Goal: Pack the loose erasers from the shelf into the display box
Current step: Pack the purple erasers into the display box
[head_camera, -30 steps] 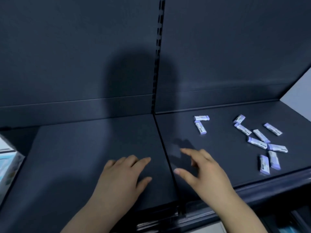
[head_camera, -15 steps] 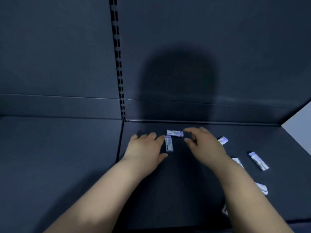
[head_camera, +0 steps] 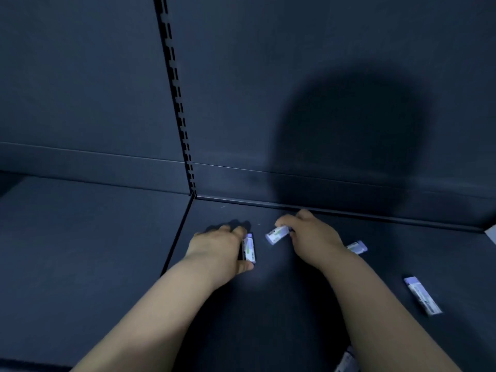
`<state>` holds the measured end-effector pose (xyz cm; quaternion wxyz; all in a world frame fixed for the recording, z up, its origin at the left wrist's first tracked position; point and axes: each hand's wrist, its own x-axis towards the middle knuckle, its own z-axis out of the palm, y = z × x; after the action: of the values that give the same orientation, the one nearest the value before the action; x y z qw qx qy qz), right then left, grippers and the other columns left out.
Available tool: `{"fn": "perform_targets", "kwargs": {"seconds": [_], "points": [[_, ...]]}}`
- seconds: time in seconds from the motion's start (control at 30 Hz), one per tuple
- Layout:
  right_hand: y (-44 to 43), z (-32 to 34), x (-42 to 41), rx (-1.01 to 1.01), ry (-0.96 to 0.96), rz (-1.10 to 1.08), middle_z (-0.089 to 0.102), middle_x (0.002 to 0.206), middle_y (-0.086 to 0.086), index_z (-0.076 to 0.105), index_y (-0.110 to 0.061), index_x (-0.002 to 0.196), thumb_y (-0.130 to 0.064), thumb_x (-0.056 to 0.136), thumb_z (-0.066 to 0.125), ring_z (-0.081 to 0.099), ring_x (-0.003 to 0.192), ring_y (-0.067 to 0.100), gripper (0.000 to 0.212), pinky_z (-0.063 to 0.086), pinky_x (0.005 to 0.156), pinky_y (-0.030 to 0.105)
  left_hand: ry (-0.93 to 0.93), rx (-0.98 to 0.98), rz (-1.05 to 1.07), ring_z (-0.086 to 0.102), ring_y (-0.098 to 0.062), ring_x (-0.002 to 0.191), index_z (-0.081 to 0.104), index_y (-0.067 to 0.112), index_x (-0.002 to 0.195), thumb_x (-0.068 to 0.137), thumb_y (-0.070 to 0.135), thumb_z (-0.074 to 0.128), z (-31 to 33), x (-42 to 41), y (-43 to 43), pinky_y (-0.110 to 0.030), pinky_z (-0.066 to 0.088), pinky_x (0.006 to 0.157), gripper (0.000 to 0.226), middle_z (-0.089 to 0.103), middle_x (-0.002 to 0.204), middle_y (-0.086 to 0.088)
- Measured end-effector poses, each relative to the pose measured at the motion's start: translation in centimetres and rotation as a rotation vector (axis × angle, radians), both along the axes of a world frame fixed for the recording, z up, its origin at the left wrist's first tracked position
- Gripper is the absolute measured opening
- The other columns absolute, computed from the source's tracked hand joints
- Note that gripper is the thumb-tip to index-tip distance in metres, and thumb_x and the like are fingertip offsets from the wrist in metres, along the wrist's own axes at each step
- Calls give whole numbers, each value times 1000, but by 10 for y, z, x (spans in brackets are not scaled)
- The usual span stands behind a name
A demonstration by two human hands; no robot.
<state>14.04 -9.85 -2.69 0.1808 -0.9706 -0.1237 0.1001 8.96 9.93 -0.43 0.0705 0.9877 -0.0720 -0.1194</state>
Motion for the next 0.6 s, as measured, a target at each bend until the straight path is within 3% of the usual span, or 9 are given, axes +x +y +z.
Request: {"fn": "perform_targets", "kwargs": {"seconds": [0.1, 0.17, 0.27, 0.37, 0.6], "points": [[0, 1, -3, 87, 45, 91, 47, 104, -12, 59, -44, 113, -17, 90, 44, 51, 98, 15, 38, 38, 77, 22, 23, -35, -6, 37, -21, 130, 18, 35, 145, 83, 55, 56, 1, -4, 0, -32, 34, 98, 76, 32, 147, 5], [1, 2, -8, 98, 10, 151, 42, 103, -16, 54, -46, 122, -13, 91, 46, 50, 95, 8, 46, 36, 78, 17, 54, -68, -25, 39, -20, 127, 21, 37, 143, 81, 55, 59, 2, -5, -2, -32, 35, 99, 75, 36, 143, 6], [-6, 10, -11, 102, 26, 92, 36, 106, -19, 40, -43, 134, -37, 88, 56, 47, 99, 2, 50, 38, 84, 21, 88, -91, -42, 37, -19, 130, 21, 37, 144, 78, 56, 63, 3, -5, -1, -32, 33, 103, 81, 32, 147, 6], [-11, 14, -10, -14, 111, 95, 37, 117, -15, 32, -41, 138, -58, 71, 66, 46, 111, 6, 76, 41, 91, 28, 117, -132, -39, 38, -18, 128, 22, 36, 144, 76, 56, 65, 1, -2, -1, -31, 36, 101, 83, 33, 145, 6], [0, 15, -17, 62, 95, 15, 40, 103, -14, 46, -39, 123, -51, 68, 73, 46, 96, 5, 62, 39, 79, 25, 55, -224, -3, 47, -15, 117, 33, 41, 136, 73, 60, 65, -5, -4, -1, -27, 39, 90, 73, 45, 132, 10]]}}
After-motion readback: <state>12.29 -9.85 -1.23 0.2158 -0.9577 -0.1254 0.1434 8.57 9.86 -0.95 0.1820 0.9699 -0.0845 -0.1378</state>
